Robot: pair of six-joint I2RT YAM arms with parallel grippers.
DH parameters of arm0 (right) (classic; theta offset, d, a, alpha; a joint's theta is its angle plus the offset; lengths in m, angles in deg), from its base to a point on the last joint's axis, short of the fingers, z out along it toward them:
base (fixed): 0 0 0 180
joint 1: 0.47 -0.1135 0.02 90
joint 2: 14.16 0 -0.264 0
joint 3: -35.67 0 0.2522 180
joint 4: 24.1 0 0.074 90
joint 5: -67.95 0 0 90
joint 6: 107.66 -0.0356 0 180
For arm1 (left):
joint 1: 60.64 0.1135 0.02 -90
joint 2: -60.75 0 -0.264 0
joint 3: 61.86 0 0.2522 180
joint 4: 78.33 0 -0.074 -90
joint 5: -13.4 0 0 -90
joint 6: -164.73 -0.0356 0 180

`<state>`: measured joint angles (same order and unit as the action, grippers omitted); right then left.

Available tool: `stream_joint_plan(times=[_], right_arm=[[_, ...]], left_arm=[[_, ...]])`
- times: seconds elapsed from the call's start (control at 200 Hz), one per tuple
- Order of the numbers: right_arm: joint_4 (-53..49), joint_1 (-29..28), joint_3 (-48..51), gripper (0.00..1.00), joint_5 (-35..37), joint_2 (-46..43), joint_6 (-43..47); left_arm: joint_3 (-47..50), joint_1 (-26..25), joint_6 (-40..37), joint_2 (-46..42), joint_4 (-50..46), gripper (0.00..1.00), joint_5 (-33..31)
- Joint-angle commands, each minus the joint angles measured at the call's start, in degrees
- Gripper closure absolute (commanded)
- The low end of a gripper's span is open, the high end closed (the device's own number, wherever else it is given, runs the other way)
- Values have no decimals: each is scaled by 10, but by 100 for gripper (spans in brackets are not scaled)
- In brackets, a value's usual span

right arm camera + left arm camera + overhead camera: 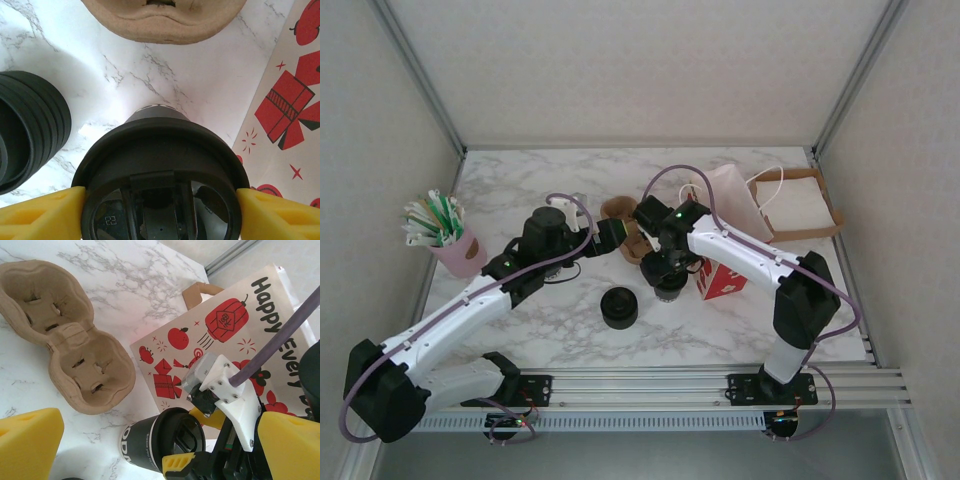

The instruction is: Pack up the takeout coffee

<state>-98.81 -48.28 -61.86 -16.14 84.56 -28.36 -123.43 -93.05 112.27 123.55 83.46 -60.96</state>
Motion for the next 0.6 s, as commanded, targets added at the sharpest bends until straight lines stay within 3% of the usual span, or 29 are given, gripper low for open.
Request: stream_joint_plan(times=[0.0, 0.596], right_arm=[[-20, 3, 13, 27, -5, -12, -5], [-23, -7, 23, 32, -15, -63, -15]], left_arm=[[10, 6, 5, -15, 19, 0, 2], [0, 6, 5, -24, 12, 0, -1]])
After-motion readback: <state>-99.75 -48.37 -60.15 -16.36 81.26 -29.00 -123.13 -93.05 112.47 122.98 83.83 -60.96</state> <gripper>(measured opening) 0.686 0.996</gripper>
